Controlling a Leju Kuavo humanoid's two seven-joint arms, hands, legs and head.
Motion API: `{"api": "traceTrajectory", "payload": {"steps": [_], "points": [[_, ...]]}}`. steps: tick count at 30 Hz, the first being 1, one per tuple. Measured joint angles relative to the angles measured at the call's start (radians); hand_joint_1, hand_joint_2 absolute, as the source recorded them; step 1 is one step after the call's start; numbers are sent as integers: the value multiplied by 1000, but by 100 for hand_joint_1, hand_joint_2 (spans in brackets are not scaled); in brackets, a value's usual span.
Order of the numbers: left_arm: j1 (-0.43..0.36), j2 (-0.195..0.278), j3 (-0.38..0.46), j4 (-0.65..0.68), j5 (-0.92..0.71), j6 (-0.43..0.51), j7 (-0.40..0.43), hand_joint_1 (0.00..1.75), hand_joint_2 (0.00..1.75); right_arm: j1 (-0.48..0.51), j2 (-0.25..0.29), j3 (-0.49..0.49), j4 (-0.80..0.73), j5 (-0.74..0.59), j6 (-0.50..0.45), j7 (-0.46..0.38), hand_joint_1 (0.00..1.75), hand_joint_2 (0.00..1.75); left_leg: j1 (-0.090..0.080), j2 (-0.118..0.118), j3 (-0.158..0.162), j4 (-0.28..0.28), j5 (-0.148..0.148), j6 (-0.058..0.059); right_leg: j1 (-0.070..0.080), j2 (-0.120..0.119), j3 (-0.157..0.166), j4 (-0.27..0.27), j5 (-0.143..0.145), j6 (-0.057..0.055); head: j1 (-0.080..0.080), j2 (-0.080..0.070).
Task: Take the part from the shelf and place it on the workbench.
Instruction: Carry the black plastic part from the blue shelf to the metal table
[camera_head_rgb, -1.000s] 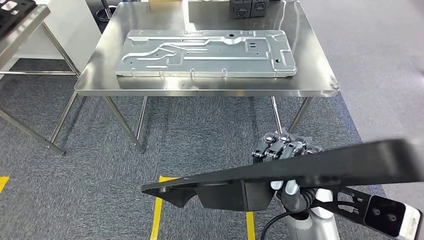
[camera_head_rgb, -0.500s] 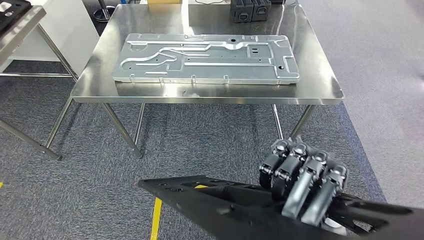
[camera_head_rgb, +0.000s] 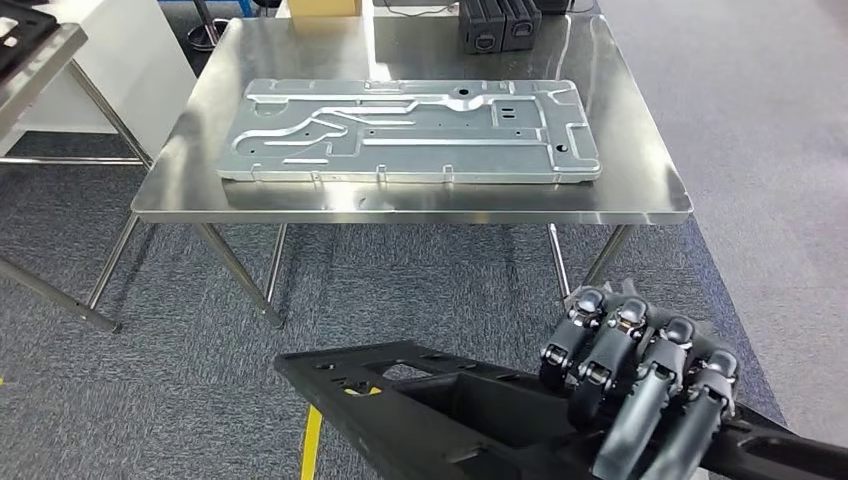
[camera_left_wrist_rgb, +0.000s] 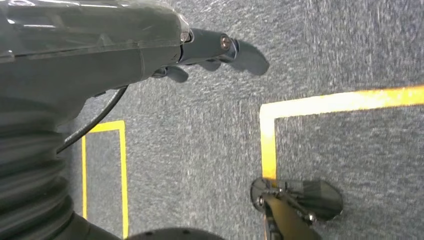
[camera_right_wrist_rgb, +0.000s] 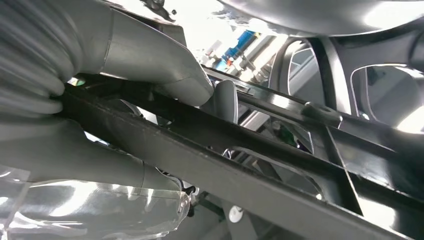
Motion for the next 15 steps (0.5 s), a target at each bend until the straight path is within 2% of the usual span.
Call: {"api": "traceTrajectory", "payload": {"steps": [1, 2, 4, 5, 6, 7, 8, 9, 10, 11, 12, 15], "points": [[-1, 0, 0, 0, 0, 1, 0, 0, 175, -2, 0, 0, -2, 0, 0, 0, 175, 175, 1, 0, -5, 19, -12, -5, -2, -1, 7, -4, -3, -6, -3, 0], [-2, 0, 0, 0, 0, 2, 0, 0, 175, -4, 0, 0, -3, 0, 1, 0, 175, 175, 2, 0, -23, 61, -32, -10, -4, -3, 15, -8, -6, -12, -5, 0], [-2, 0, 0, 0, 0, 2, 1, 0, 175, -7, 0, 1, -4, -1, 1, 0, 175, 175, 5, 1, -98, 193, -80, -16, -3, -5, 24, -9, -14, -20, -9, 0], [-1, 0, 0, 0, 0, 3, 1, 0, 175, -7, 0, 1, -4, -1, 2, 0, 175, 175, 5, 1, -139, 256, -95, -18, -2, -5, 29, -9, -19, -22, -9, 0], [0, 0, 1, 0, 1, 3, 2, 0, 175, -7, 0, 1, -4, -1, 2, 0, 175, 175, 5, 1, -167, 288, -89, -18, -1, -3, 34, -9, -23, -23, -9, 0], [2, 0, 1, 0, 1, 3, 3, 0, 175, -7, 0, 2, -4, -1, 3, 0, 175, 175, 5, 1, -177, 281, -63, -16, 0, -2, 42, -9, -29, -23, -9, 0], [2, 0, 2, 0, 1, 3, 3, 0, 175, -7, 0, 2, -4, -1, 3, 0, 175, 175, 5, 1, -169, 236, -19, -12, 1, 0, 51, -9, -35, -22, -9, 0], [3, 0, 3, 0, 1, 3, 4, 0, 175, -7, 0, 2, -4, -1, 3, 0, 175, 175, 3, 1, -148, 166, 32, -6, 2, 0, 61, -9, -42, -21, -9, 0], [3, 1, 4, 0, 1, 4, 4, 0, 175, -7, 0, 2, -4, -1, 3, 0, 175, 175, 1, 1, -124, 102, 67, 1, 4, 1, 68, -9, -48, -19, -8, 0], [2, 1, 5, 0, 1, 4, 4, 0, 175, -7, 0, 2, -4, -1, 3, 0, 175, 175, -2, 1, -104, 52, 86, 6, 6, 1, 73, -9, -53, -15, -8, 0], [1, 2, 5, 0, 1, 4, 5, 0, 175, -7, 0, 2, -4, -1, 2, 0, 175, 175, -5, 1, -94, 26, 89, 10, 7, 1, 74, -9, -57, -10, -7, 0], [1, 2, 6, 0, 1, 5, 6, 0, 175, -8, 0, 2, -4, -1, 0, 0, 175, 175, -4, 1, -83, 6, 81, 19, 7, 0, 79, -14, -63, 6, -7, 0]]}}
